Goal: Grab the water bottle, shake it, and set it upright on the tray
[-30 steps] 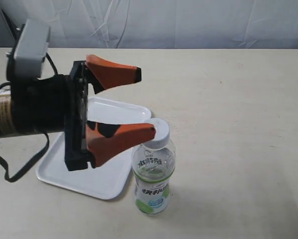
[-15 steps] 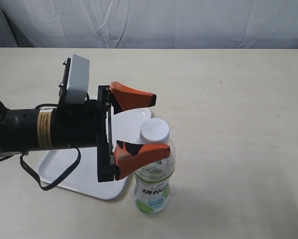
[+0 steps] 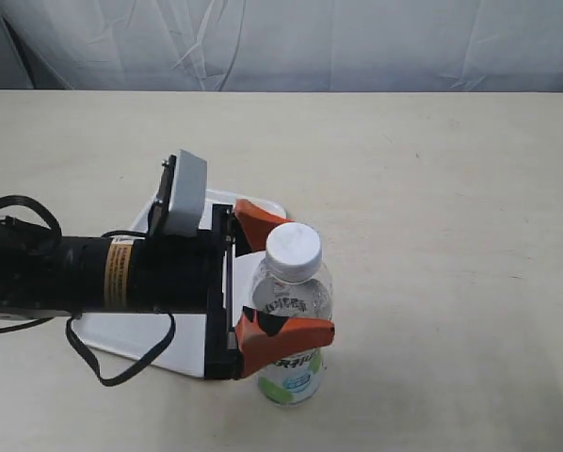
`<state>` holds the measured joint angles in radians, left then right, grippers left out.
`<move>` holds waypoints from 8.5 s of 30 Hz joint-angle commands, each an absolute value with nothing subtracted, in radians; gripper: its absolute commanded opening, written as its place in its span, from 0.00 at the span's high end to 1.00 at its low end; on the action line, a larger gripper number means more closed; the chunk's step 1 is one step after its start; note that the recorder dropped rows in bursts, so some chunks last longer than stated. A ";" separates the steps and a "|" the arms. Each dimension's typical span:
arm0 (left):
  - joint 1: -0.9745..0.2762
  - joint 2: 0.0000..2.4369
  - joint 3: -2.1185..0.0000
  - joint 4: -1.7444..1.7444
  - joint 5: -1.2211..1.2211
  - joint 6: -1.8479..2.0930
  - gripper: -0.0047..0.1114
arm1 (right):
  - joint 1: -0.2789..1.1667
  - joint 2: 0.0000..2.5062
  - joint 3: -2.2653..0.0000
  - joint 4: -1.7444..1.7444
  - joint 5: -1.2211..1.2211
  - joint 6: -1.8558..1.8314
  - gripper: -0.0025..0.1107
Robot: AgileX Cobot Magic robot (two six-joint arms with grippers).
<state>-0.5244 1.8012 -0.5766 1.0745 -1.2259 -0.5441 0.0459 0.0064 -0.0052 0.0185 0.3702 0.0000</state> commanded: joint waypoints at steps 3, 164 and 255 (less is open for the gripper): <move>-0.541 1.892 -0.579 1.066 -1.221 -0.510 0.10 | 0.040 0.000 0.000 0.013 0.355 0.000 0.95; -0.621 1.774 -0.527 -0.144 -1.135 -0.069 0.96 | 0.040 0.000 0.000 0.013 0.355 0.000 0.95; -0.621 1.447 -0.540 -0.148 -0.917 0.141 0.07 | 0.040 0.000 0.000 0.013 0.355 0.000 0.95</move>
<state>-0.6192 1.5273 -0.5385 -0.1336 -0.9759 0.1250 0.0459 0.0064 -0.0014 0.0185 0.3702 0.0000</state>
